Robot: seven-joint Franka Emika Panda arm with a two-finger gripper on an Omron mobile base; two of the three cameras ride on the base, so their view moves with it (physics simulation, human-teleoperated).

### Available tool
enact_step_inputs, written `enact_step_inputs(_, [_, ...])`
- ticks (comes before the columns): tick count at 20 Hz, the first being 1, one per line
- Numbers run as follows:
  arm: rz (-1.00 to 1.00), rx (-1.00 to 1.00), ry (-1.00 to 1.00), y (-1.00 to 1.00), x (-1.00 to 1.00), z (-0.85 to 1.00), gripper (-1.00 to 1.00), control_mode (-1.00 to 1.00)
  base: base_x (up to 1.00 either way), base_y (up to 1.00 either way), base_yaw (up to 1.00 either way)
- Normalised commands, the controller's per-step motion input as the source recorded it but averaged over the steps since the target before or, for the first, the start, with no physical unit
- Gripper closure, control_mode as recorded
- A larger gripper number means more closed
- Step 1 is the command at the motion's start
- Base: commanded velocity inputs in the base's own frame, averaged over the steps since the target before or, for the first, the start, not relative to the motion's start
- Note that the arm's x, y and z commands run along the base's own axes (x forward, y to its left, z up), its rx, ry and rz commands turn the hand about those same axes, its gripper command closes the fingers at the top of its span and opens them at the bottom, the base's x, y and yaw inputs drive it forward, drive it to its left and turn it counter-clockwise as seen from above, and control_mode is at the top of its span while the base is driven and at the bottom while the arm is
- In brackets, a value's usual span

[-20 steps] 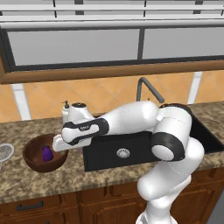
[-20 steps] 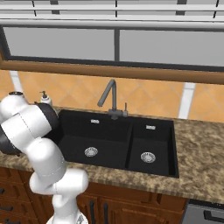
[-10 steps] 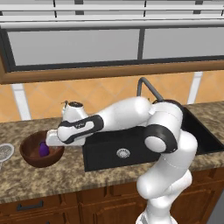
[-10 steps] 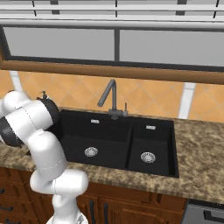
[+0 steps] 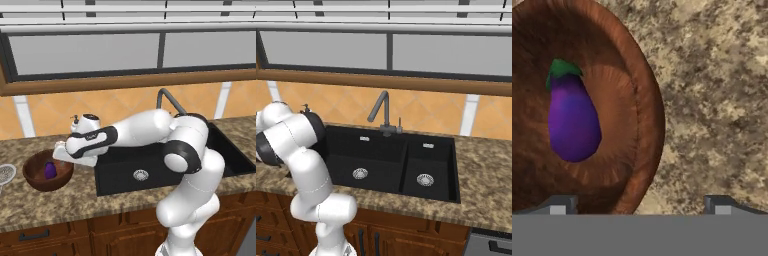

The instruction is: Pick the eggplant from the sink and place it in the bowl. Then pick the bowl and place it in the microwave. Then close the microwave door and press the start button.

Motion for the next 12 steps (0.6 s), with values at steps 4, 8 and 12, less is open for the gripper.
enact_step_inputs(4, [-0.12, 0.00, 0.00, 0.00, 0.14, -0.39, -1.00, -1.00, 0.00, 0.00, 0.00])
enact_step_inputs(8, [-0.09, 0.00, 0.00, 0.00, 0.01, -0.05, -1.00, -1.00, 0.00, 0.00, 0.00])
enact_step_inputs(12, [-0.10, 0.00, 0.00, 0.00, 0.03, -0.13, -1.00, -1.00, 0.00, 0.00, 0.00])
